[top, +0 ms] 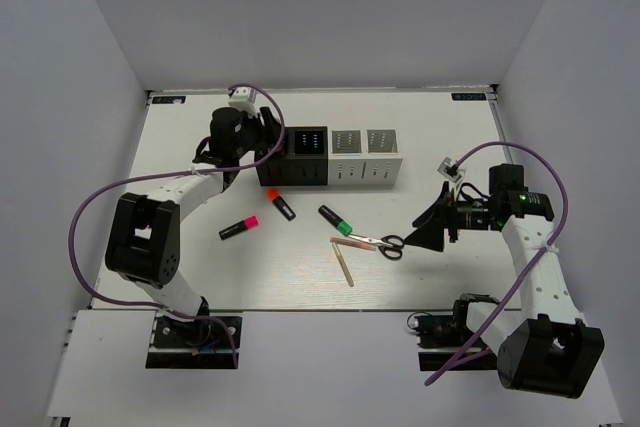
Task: Sort the stationery into containers
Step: Place the stationery in the storage box, then pick up the pen from the center of the board, then place the pen in the storage box, then move the pen to the center of the board.
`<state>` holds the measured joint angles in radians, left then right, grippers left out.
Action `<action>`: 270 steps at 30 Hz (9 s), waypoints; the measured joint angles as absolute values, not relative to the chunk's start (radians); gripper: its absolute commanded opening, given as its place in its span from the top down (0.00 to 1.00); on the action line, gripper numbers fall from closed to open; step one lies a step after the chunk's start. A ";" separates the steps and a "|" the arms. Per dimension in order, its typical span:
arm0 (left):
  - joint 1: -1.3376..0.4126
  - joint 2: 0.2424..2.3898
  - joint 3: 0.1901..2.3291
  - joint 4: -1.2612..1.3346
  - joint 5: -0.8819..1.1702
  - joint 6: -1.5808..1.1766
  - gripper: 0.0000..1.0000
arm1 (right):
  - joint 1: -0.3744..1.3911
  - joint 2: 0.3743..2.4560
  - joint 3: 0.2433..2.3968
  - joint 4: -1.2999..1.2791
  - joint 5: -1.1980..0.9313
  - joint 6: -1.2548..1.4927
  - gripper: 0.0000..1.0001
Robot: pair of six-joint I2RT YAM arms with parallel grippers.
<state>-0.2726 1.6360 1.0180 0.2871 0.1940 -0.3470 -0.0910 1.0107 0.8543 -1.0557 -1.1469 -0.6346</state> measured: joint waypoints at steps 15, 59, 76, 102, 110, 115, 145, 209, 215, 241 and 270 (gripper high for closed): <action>-0.286 1.567 1.021 0.228 0.210 -0.297 0.69 | -0.091 1.013 0.855 -1.053 -1.124 -0.628 0.53; -0.406 1.540 0.905 -0.668 0.098 0.357 0.32 | -0.089 1.086 0.866 -1.259 -1.236 -1.005 0.35; -0.385 1.634 0.929 -0.617 0.030 0.400 0.54 | -0.089 1.088 0.866 -1.309 -1.245 -1.055 0.35; -0.374 1.459 0.986 -0.664 0.176 0.289 1.00 | -0.089 1.135 0.909 -1.336 -1.274 -1.161 0.09; -0.382 1.351 1.131 -0.427 0.350 0.050 1.00 | -0.089 1.108 0.907 -1.337 -1.280 -1.122 0.55; -0.386 1.465 1.132 -0.152 0.358 -0.126 1.00 | -0.088 1.106 0.907 -1.337 -1.283 -1.103 0.56; -0.378 1.821 1.211 0.389 0.271 -0.487 0.83 | -0.084 1.114 0.907 -1.337 -1.283 -1.134 0.27; -0.879 1.706 0.881 -0.283 -0.962 -1.027 0.31 | -0.084 1.074 0.840 -1.159 -1.230 -0.841 0.46; -0.865 1.756 0.866 -0.249 -0.960 -1.049 0.33 | -0.084 1.074 0.840 -1.181 -1.238 -0.865 0.45; -0.961 1.785 0.832 -0.330 -1.037 -1.278 0.69 | -0.084 1.075 0.849 -1.253 -1.258 -0.932 0.45; -0.952 1.728 0.854 -0.573 -0.914 -1.371 0.35 | -0.084 1.075 0.857 -1.285 -1.268 -0.970 0.42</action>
<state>-0.9520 1.7275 0.8536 -0.5732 -0.9138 -1.3712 -0.0837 1.0752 0.8566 -1.2850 -1.2678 -0.9695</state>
